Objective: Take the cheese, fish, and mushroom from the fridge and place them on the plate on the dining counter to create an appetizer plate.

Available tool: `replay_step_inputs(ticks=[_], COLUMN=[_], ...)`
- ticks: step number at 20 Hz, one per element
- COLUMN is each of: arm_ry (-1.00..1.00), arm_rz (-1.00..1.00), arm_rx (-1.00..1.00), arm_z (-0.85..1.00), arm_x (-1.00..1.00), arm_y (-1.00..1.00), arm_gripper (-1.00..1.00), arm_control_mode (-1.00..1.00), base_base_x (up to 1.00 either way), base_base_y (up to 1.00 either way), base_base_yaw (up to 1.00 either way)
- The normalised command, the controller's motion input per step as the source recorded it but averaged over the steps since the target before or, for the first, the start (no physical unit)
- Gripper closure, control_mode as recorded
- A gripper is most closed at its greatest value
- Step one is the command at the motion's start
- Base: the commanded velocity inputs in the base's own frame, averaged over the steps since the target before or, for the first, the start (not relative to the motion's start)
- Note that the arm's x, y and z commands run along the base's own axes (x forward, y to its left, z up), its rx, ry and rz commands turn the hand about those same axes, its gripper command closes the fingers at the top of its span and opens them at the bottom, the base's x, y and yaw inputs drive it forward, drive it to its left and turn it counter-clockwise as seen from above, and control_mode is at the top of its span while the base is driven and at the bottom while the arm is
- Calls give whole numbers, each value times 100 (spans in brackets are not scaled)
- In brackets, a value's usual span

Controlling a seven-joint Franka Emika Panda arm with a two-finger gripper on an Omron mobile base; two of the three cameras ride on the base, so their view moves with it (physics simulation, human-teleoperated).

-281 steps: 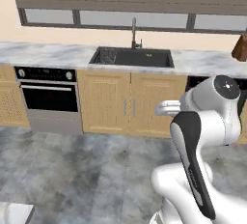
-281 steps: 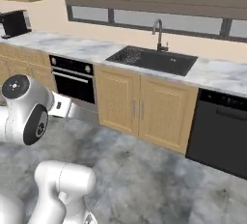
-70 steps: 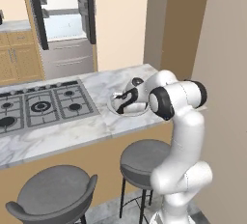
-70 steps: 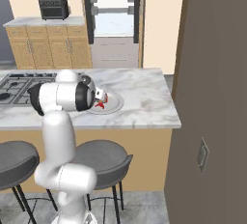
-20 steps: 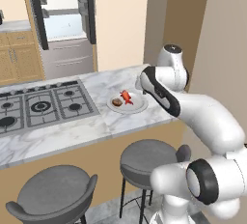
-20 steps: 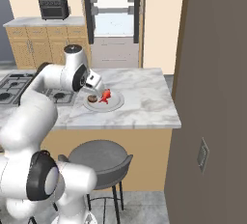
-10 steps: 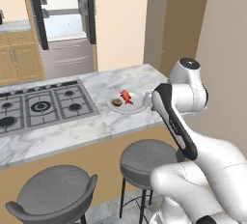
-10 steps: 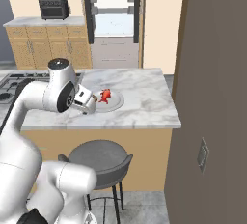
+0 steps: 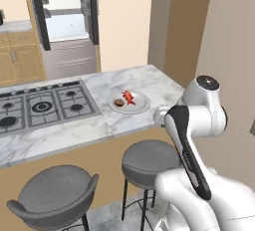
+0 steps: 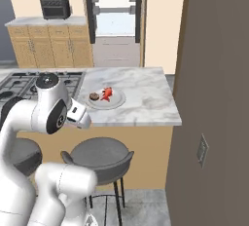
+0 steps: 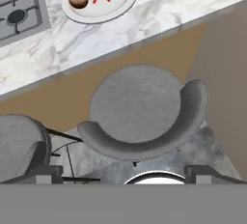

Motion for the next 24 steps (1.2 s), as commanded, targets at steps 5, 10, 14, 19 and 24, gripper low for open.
replay_step_inputs(ticks=[5, 10, 14, 19, 24], arm_ry=[0, 0, 0, 0, 0], arm_rz=[0, 0, 0, 0, 0], arm_rx=[0, 0, 0, 0, 0], arm_z=[0, 0, 0, 0, 0], arm_x=[0, 0, 0, 0, 0], arm_y=[0, 0, 0, 0, 0], arm_gripper=[-100, -100, -100, -100, -100], arm_control_mode=[100, 100, 100, 100, 100], base_base_x=[-95, -52, -22, -11, -6], base_base_y=[33, 97, 100, 100, 100], base_base_yaw=[16, 13, 0, 0, 0])
